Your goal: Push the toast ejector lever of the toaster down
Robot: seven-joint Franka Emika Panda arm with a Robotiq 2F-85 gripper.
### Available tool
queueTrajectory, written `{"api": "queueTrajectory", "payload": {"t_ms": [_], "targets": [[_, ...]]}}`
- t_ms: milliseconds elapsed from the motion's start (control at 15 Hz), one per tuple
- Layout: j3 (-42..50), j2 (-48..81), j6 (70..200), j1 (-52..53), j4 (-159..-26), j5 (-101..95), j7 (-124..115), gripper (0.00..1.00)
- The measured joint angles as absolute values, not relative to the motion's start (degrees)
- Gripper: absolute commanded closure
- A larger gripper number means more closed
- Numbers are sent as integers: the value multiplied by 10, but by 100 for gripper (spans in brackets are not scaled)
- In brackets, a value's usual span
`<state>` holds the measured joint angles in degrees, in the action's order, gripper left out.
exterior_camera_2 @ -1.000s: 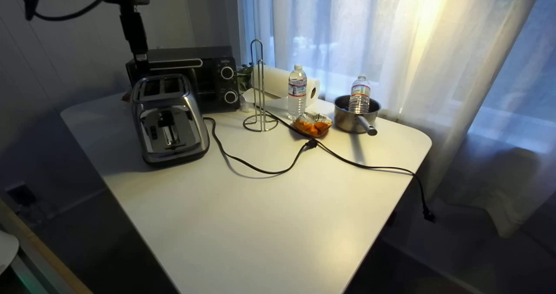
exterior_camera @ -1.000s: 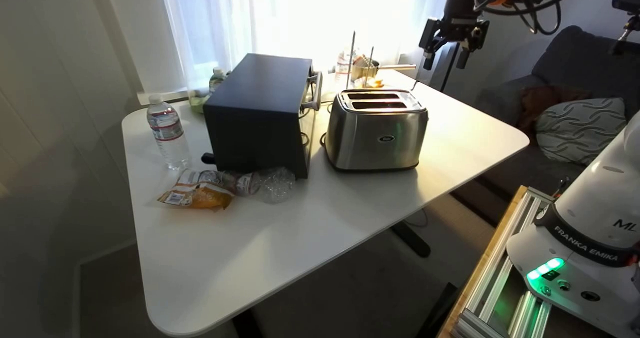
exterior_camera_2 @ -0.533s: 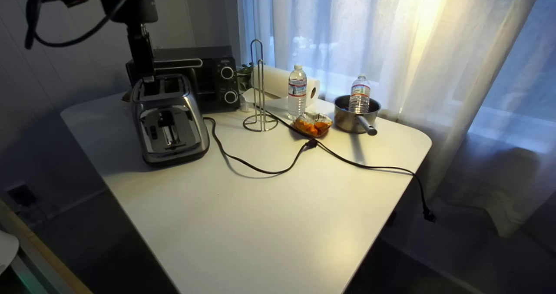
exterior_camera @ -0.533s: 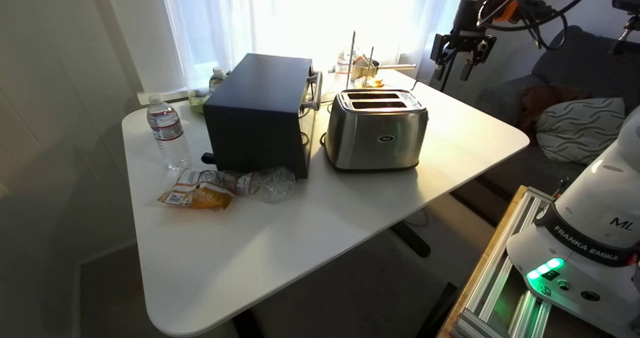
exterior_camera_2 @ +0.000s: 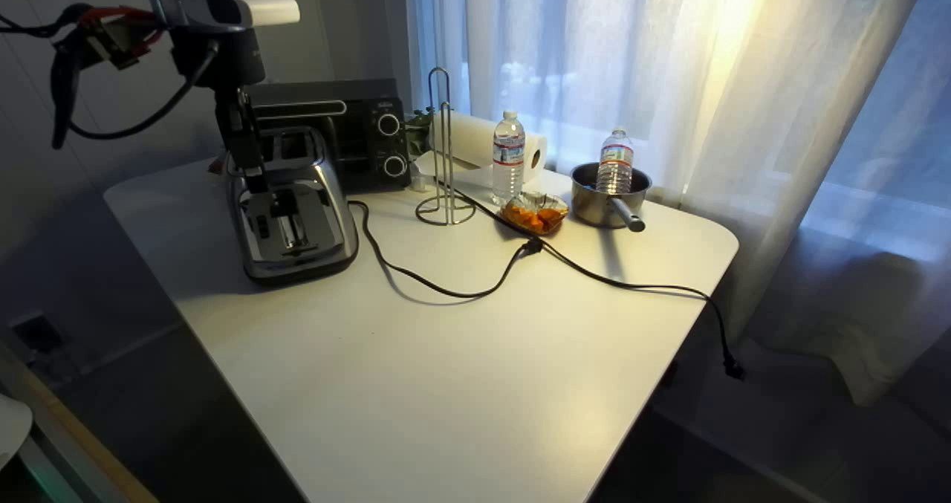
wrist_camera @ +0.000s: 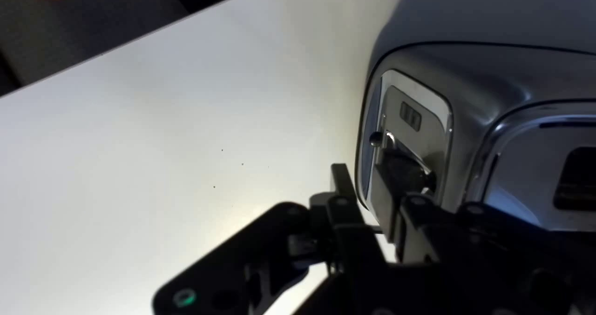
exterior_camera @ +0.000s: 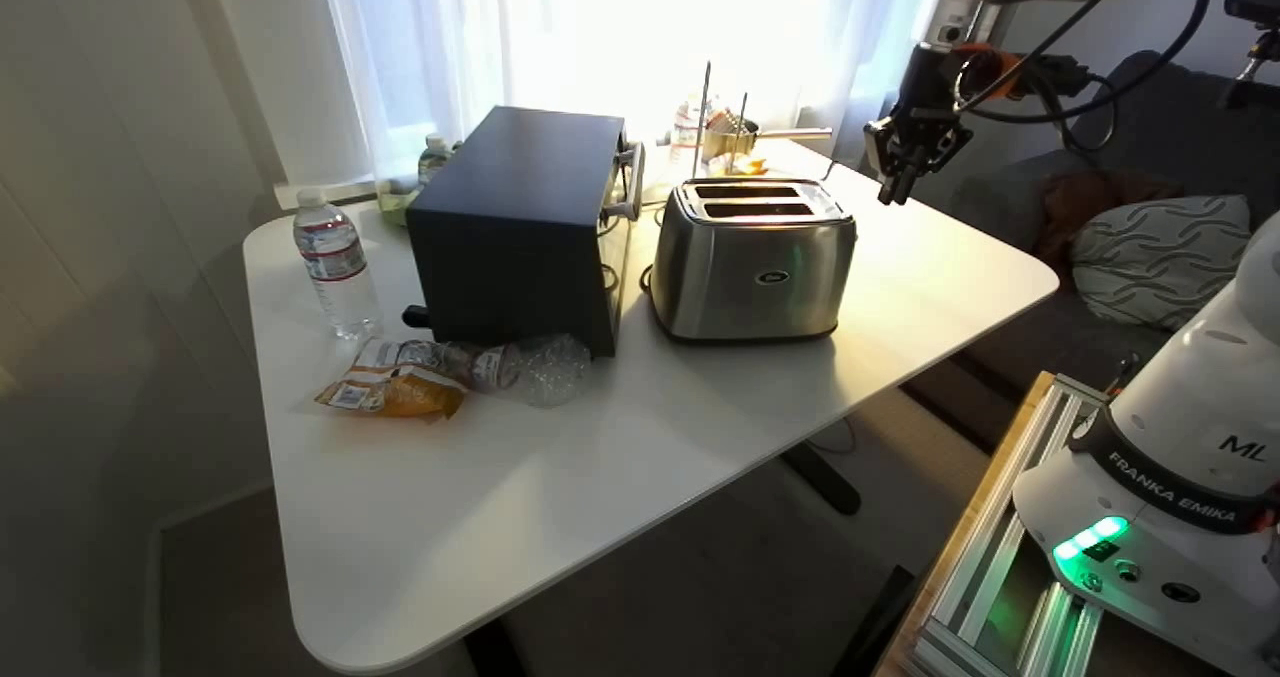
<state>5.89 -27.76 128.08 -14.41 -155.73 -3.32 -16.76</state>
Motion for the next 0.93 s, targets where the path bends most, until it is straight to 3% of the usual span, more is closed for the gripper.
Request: {"api": "queueTrajectory", "payload": {"t_ms": [933], "targets": [[63,-220,1390,-122,-1576,55,-164,100]]}}
